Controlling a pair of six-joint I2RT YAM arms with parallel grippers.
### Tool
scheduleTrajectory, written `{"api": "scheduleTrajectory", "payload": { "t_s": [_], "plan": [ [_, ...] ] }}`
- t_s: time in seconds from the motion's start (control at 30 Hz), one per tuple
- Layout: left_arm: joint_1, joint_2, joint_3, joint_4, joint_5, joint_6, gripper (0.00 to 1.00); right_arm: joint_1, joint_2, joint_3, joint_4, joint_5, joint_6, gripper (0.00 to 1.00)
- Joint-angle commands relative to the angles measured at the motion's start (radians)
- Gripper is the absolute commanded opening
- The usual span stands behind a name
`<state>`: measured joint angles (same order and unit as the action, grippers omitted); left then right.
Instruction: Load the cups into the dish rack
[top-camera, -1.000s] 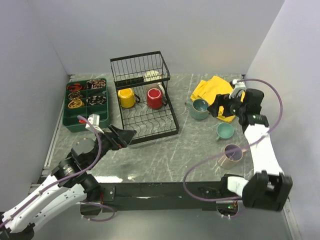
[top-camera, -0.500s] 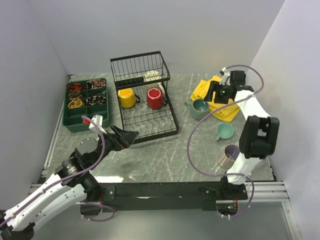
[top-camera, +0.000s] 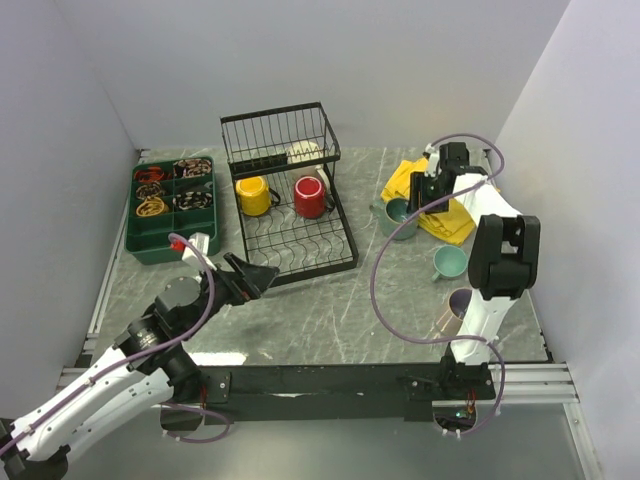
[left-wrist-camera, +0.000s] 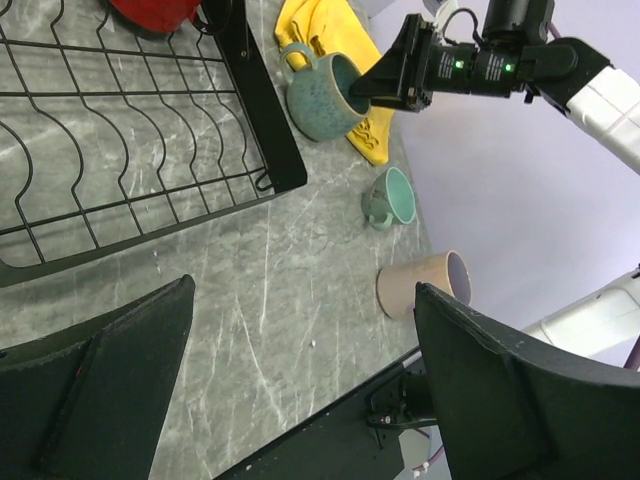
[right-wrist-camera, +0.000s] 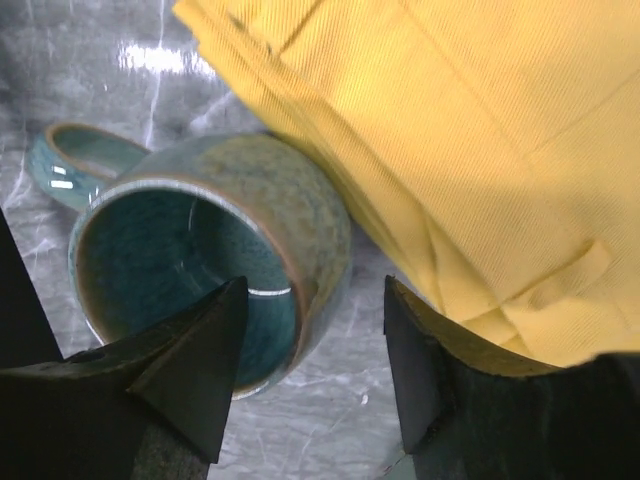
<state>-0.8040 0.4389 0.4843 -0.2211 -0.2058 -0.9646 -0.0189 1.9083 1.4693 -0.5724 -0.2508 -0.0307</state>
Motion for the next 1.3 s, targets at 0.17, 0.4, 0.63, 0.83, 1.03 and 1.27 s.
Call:
{"api": "scheduleTrajectory", "payload": {
  "t_s": [0.17, 0.4, 0.63, 0.83, 1.03, 1.27],
  "plan": [
    [-0.001, 0.046, -0.033, 0.141, 0.078, -0.101, 0.96, 0.076, 0.118, 0.135, -0.027, 0.039, -0.025, 0.31],
    [0.0, 0.038, -0.134, 0.307, 0.114, -0.288, 0.96, 0.07, 0.09, 0.097, -0.004, 0.005, -0.028, 0.11],
    [0.0, 0.07, -0.121, 0.35, 0.138, -0.315, 0.96, 0.069, 0.117, 0.12, -0.026, -0.047, -0.032, 0.29],
    [0.0, 0.063, -0.133, 0.342, 0.134, -0.327, 0.97, 0.07, 0.106, 0.111, -0.024, -0.084, -0.043, 0.33],
    [0.0, 0.069, -0.136, 0.347, 0.137, -0.335, 0.96, 0.088, 0.115, 0.105, -0.038, -0.094, -0.054, 0.46],
    [0.0, 0.073, -0.136, 0.348, 0.141, -0.336, 0.96, 0.114, 0.136, 0.131, -0.067, -0.05, -0.051, 0.43]
  ]
}}
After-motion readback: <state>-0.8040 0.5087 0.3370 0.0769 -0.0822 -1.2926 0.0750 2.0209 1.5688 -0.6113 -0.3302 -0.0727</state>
